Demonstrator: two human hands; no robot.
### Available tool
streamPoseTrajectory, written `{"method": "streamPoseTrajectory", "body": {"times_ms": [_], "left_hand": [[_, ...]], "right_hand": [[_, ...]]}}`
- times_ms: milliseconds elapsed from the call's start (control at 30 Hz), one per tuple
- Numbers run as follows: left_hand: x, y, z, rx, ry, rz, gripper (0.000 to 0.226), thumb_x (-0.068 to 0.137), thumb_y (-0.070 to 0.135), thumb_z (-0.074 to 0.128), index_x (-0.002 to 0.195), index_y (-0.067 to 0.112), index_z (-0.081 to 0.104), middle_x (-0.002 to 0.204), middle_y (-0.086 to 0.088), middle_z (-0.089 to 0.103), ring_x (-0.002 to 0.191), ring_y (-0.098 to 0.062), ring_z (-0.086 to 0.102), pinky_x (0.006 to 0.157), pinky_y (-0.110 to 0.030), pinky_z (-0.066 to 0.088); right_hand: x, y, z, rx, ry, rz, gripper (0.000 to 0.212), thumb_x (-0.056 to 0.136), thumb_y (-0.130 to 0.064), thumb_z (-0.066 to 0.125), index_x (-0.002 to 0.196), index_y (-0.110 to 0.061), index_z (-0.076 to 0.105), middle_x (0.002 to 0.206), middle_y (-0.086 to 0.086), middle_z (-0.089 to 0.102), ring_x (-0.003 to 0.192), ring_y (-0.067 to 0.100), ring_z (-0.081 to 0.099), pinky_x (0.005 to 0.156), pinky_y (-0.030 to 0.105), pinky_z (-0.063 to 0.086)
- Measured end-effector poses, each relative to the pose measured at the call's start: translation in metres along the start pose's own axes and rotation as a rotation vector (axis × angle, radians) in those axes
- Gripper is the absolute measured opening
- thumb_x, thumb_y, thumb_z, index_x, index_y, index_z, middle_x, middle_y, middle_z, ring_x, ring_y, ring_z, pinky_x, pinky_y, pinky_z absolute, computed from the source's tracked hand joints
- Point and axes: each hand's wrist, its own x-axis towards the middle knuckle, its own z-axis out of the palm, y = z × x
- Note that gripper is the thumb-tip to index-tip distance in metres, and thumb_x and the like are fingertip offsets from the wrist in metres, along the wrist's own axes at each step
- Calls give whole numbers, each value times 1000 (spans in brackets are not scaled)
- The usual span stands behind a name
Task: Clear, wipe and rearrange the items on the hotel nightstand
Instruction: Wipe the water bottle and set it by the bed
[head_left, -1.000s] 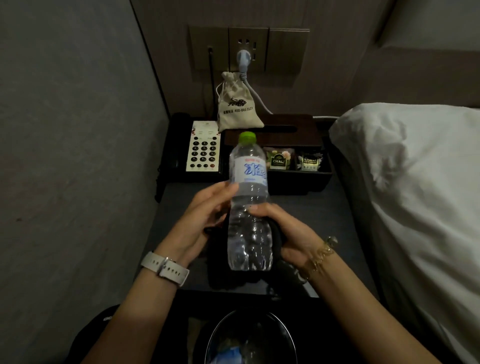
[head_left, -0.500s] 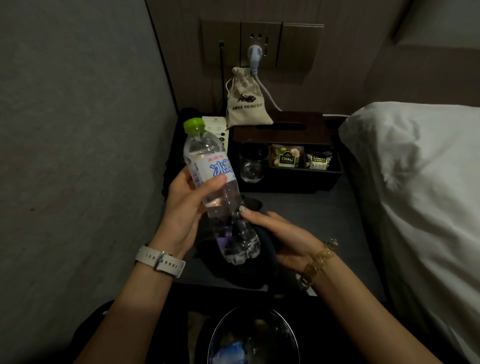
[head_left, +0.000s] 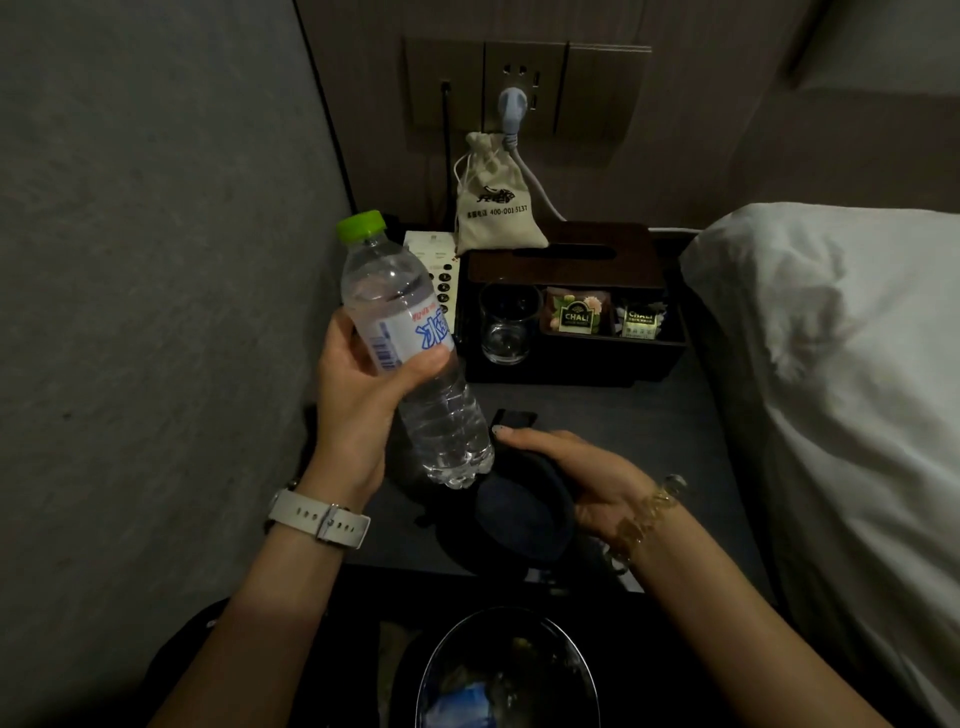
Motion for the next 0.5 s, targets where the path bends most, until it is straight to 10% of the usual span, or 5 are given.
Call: {"method": "streamPoseTrajectory", "body": {"times_ms": [267, 500], "left_hand": [[3, 2, -8, -166, 70, -111, 69, 68, 16, 79, 130, 6, 50, 105, -1, 69, 97, -16, 68, 84, -32, 58], [1, -4, -5, -215, -67, -226, 49, 75, 17, 74, 120, 8, 57, 114, -15, 67, 102, -26, 66, 87, -39, 56]], "right_hand": [[1, -10, -8, -186, 214, -146, 14, 89, -18, 66, 94, -4, 67, 80, 9, 74, 66, 16, 71, 57, 26, 57], [4, -9, -12, -673, 433, -353, 29, 92, -28, 62, 113, -8, 65, 104, 5, 67, 99, 18, 63, 87, 34, 52]]}}
